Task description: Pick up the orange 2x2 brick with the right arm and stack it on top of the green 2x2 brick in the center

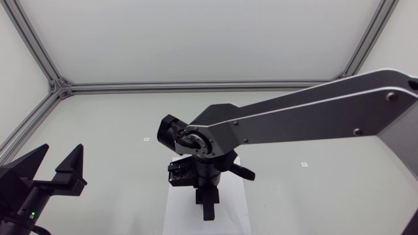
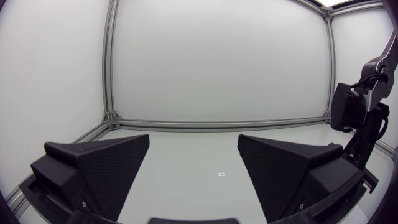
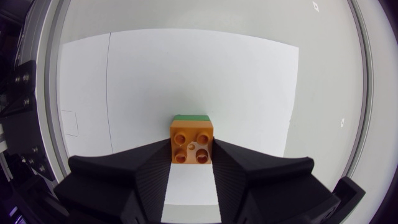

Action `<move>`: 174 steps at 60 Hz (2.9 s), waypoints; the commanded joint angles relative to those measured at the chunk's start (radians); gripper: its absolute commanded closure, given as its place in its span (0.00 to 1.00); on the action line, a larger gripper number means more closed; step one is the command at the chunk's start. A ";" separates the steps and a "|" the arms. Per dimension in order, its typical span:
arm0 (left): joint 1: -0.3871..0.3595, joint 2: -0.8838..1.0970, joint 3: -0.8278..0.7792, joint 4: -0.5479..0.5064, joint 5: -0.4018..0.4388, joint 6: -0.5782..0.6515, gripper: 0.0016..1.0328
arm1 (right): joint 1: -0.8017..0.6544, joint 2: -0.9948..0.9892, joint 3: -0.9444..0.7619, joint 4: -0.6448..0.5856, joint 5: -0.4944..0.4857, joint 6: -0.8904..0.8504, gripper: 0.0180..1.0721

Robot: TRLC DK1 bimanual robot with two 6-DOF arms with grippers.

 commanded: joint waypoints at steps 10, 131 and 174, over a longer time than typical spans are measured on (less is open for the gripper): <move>0.001 -0.006 -0.041 -0.011 0.003 0.006 0.04 | -0.038 0.096 -0.058 -0.041 -0.056 -0.025 0.95; 0.001 -0.006 -0.041 -0.011 0.003 0.006 0.04 | -0.043 0.023 -0.018 -0.008 -0.099 -0.025 0.95; 0.001 -0.006 -0.041 -0.011 0.003 0.007 0.04 | -0.049 0.046 0.014 0.004 -0.096 0.001 0.95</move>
